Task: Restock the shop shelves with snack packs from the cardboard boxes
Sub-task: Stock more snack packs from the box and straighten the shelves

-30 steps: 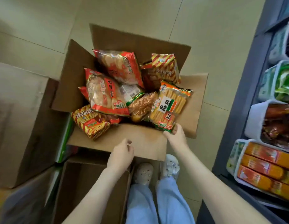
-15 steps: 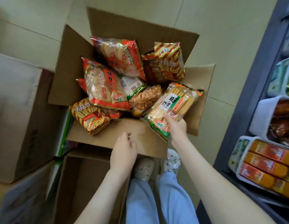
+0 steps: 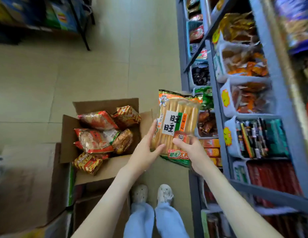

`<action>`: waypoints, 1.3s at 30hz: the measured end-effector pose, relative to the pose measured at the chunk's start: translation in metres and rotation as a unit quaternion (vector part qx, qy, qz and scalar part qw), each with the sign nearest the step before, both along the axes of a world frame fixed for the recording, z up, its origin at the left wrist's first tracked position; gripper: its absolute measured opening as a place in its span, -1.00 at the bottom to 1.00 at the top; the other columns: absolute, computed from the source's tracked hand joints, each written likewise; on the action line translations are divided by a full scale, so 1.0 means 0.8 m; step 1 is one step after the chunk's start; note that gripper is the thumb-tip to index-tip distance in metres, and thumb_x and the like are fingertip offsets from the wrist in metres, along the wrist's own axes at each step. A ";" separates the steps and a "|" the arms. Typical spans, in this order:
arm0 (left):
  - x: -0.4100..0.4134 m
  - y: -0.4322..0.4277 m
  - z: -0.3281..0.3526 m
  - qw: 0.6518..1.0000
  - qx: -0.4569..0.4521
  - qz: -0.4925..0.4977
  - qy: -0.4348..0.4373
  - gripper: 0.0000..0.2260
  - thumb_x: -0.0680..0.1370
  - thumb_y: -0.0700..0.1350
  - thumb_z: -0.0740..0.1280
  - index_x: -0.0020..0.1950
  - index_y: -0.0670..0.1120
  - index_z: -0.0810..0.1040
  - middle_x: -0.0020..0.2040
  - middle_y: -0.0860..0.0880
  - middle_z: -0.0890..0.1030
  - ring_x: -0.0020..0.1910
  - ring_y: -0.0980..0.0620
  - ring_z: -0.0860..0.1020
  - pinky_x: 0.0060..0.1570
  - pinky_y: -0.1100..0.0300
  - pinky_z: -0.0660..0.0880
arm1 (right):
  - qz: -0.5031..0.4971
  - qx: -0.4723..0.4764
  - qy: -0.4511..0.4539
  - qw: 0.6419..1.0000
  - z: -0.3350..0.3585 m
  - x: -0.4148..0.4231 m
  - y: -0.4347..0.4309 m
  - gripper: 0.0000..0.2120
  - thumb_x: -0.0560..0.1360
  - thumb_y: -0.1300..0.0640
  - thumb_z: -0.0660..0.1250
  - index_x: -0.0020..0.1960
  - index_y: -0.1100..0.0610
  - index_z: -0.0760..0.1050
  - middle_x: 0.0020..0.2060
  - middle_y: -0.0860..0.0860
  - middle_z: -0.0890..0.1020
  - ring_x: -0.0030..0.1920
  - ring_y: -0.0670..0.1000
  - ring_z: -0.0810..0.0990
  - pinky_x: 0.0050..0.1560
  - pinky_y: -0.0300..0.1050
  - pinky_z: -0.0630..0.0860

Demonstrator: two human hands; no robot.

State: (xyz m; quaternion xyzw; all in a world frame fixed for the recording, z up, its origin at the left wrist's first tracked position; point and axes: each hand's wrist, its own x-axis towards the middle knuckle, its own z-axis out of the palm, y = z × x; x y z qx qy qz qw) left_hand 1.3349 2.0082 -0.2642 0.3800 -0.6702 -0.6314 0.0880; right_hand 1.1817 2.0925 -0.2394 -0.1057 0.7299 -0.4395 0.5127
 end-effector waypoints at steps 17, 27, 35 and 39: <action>-0.079 0.293 0.305 0.926 -0.254 -0.226 0.162 -0.22 0.53 0.01 0.36 0.43 0.49 -0.14 0.41 -0.01 0.37 0.21 -0.02 0.52 0.18 -0.05 0.51 | -0.048 -0.192 0.477 0.856 0.328 -0.008 0.366 -0.02 0.46 0.26 0.42 0.46 -0.40 -0.16 0.50 -0.04 0.21 0.47 -0.07 0.26 0.44 -0.03 0.29; -0.044 0.512 0.406 0.880 -0.281 -0.267 0.274 -0.29 0.51 0.18 0.32 0.47 0.43 -0.09 0.41 0.32 0.25 0.28 0.04 0.49 0.18 -0.08 0.51 | -0.077 -0.236 0.528 0.812 0.426 0.046 0.604 -0.18 0.47 0.30 0.40 0.53 -0.14 0.05 0.41 -0.25 0.23 0.42 -0.11 0.32 0.37 -0.01 0.39; -0.053 0.624 0.476 0.784 -0.361 -0.358 0.357 -0.31 0.54 0.12 0.29 0.56 0.20 -0.02 0.50 0.25 0.21 0.46 0.17 0.26 0.37 0.03 0.33 | -0.166 -0.236 0.546 0.787 0.489 0.101 0.760 -0.18 0.47 0.27 0.40 0.50 -0.23 0.04 0.38 -0.47 0.15 0.38 -0.38 0.22 0.26 -0.47 0.29; -0.072 0.687 0.491 0.728 -0.353 -0.430 0.400 -0.32 0.55 0.05 0.31 0.57 0.15 0.02 0.46 0.30 0.25 0.39 0.13 0.36 0.29 0.07 0.40 | -0.230 -0.209 0.541 0.781 0.501 0.122 0.840 -0.20 0.48 0.24 0.41 0.46 -0.30 0.07 0.31 -0.58 0.16 0.34 -0.46 0.20 0.22 -0.47 0.30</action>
